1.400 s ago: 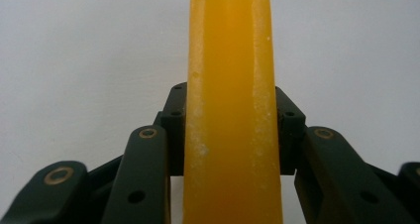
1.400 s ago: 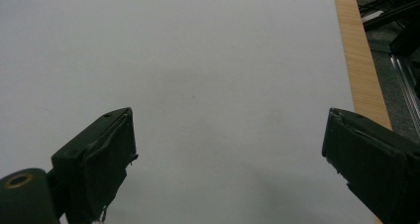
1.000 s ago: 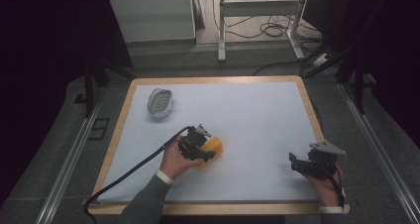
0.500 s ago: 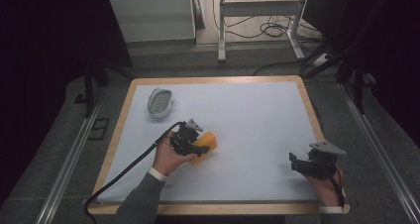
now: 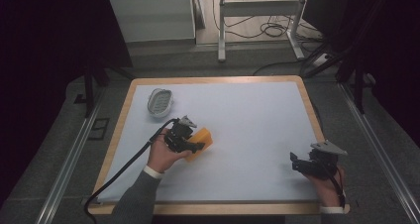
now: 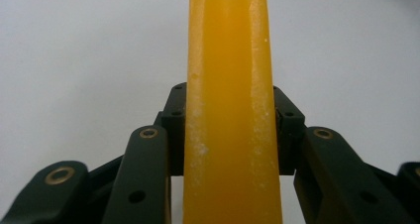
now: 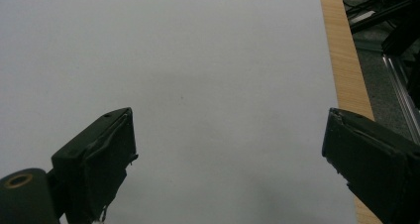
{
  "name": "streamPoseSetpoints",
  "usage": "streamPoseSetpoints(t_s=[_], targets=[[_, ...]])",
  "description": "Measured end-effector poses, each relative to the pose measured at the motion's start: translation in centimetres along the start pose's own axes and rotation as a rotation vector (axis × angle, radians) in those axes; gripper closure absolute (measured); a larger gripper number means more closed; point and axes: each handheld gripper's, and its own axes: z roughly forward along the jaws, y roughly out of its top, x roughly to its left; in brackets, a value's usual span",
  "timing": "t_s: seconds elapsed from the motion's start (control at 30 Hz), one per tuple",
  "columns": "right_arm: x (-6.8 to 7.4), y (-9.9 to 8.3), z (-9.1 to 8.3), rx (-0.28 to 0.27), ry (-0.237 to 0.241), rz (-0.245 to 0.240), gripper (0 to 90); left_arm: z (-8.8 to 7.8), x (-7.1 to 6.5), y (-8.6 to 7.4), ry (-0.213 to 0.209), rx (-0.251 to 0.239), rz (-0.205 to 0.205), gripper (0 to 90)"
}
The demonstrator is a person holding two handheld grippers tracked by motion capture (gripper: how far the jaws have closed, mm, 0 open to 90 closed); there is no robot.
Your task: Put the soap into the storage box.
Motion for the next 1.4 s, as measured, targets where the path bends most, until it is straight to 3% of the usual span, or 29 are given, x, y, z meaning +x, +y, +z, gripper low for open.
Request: streamPoseSetpoints(t_s=[1.4], targets=[[-0.1, 0.0, 0.0, -0.003, -0.004, 0.0, 6.6, -2.8, 3.0, -0.1, 0.067, -0.029, -0.04, 61.2]])
